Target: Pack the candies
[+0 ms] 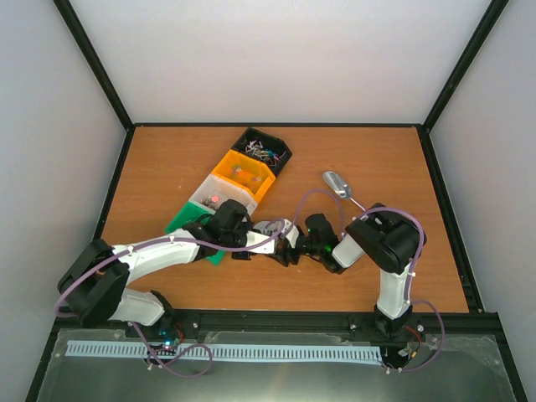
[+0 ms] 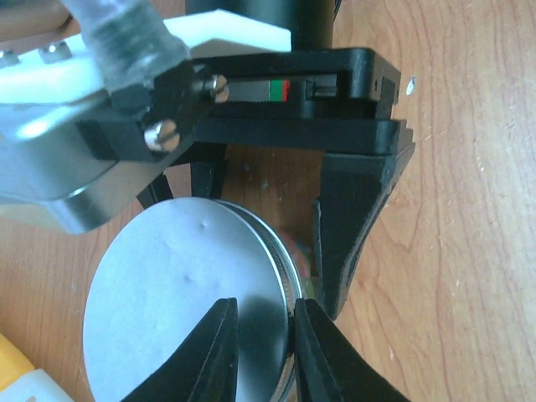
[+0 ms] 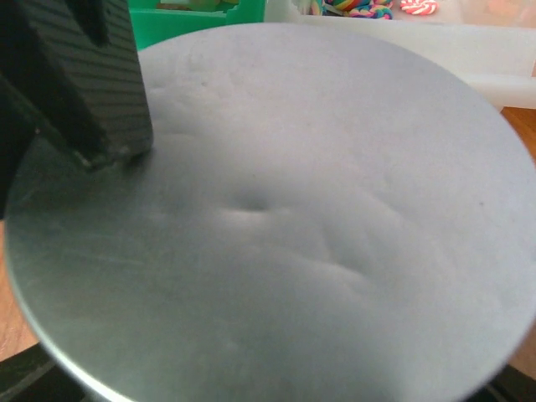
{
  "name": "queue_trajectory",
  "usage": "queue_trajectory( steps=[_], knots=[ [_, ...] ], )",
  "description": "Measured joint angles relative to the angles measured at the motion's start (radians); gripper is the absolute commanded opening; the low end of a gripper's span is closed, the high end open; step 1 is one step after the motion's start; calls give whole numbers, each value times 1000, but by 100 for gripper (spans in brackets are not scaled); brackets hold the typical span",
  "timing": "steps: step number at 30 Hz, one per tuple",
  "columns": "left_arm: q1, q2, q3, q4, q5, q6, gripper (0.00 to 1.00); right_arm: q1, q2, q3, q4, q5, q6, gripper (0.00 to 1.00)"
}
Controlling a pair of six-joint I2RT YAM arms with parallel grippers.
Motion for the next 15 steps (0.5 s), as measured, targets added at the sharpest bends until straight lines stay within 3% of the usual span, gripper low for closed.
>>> queue_trajectory(
  steps=[15],
  knots=[
    [97,-66,-80,37,25,84,22,0,0,5,-6,17,-5,36]
  ],
)
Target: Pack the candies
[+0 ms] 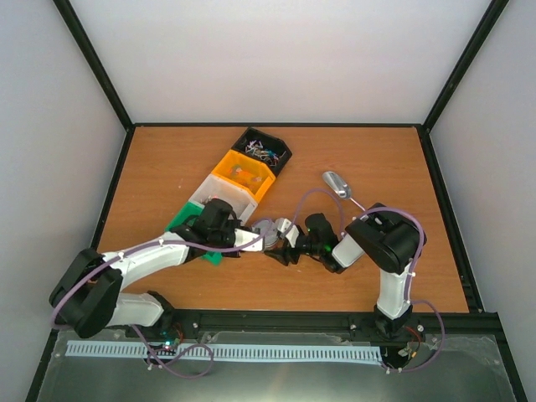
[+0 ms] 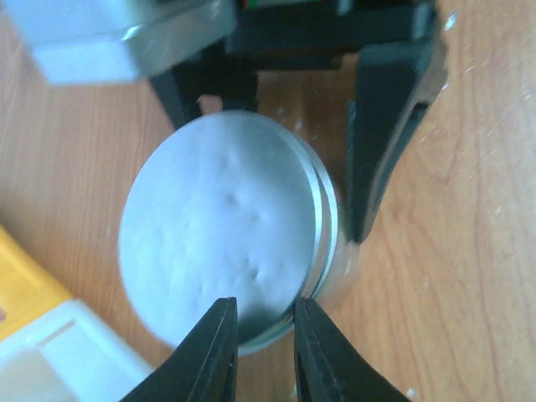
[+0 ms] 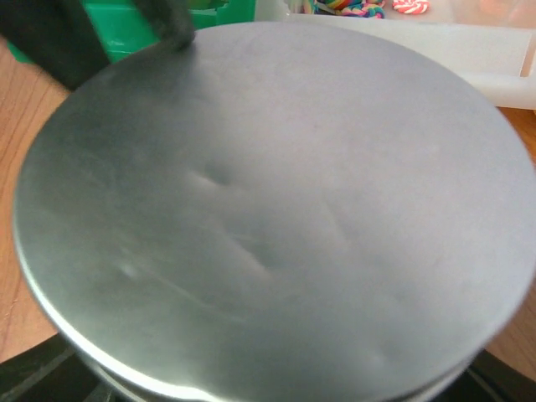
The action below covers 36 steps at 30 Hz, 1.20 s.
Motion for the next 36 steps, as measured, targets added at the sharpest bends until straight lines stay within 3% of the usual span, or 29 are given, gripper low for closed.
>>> queue_trajectory(
  steps=[5,10,13,24,33,36],
  knots=[
    [86,-18,-3,-27,-14,1,22,1,0,0,-2,-13,0,39],
    [107,-56,-3,-95,2,-1,24,2,0,0,-3,-21,1,85],
    [107,-66,8,-124,32,-9,25,2,0,-3,-3,-26,1,100],
    [107,-62,50,-174,87,-27,28,5,47,23,52,-57,26,99],
    [98,-59,62,-191,138,-48,30,10,103,63,102,-59,34,79],
    [59,-51,63,-185,142,-59,35,11,114,64,124,-57,30,72]
  ],
)
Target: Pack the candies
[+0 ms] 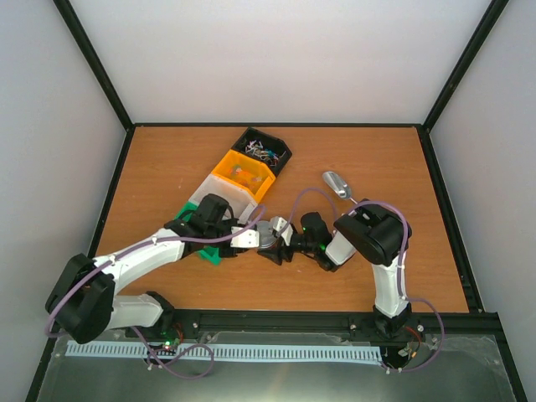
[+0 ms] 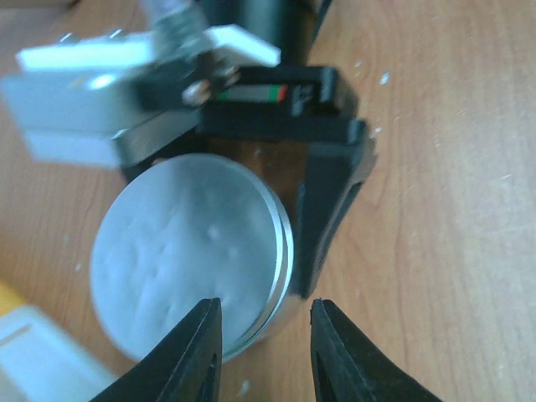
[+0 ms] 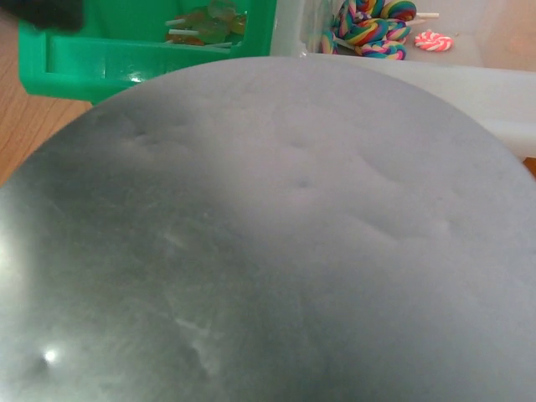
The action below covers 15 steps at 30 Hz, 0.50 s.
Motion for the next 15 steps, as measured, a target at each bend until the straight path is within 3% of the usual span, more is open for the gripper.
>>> queue_trajectory(
  steps=[5,12,15],
  knots=[
    [-72,32,-3,47,-21,-17,36,3,0,-13,14,4,-4,62],
    [-90,50,-8,150,-40,-61,39,4,-22,-32,1,3,-4,54],
    [-111,73,-8,176,-42,-66,46,4,-34,-34,-19,4,-4,53]
  ],
)
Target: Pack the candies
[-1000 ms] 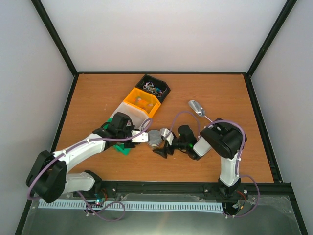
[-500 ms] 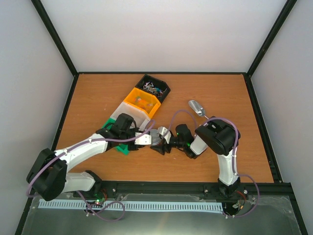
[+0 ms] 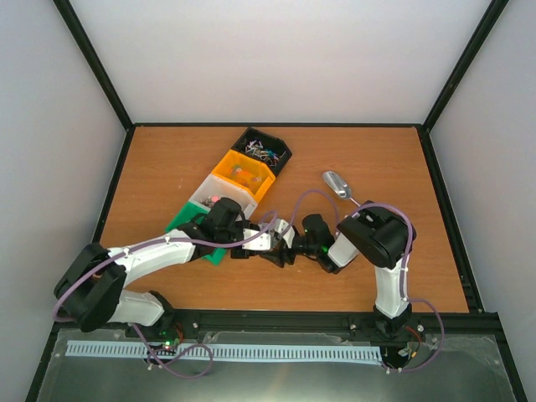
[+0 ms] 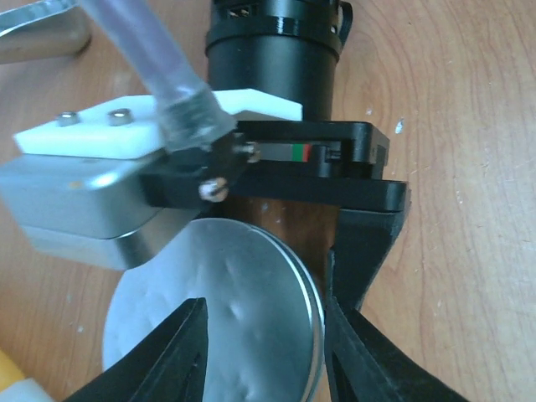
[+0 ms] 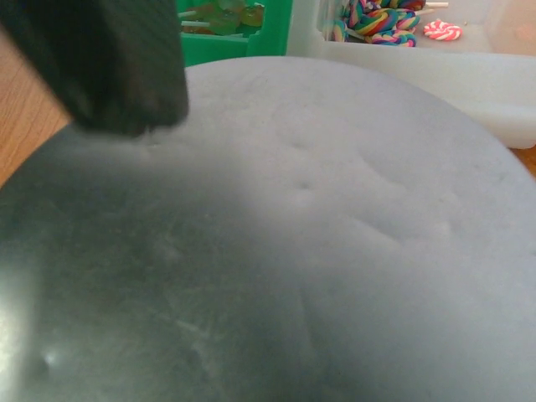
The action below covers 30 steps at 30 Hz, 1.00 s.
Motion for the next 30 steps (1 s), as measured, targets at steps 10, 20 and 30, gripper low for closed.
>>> queue_trajectory(
  steps=[10,20,30],
  knots=[
    [-18,49,-11,35,-32,-6,36,0,-8,-8,-6,-2,-2,47],
    [-24,13,-40,37,-78,39,25,0,-13,-12,-11,5,-4,40],
    [13,-20,-64,26,-77,88,24,0,-39,-19,-48,12,-8,38]
  ],
)
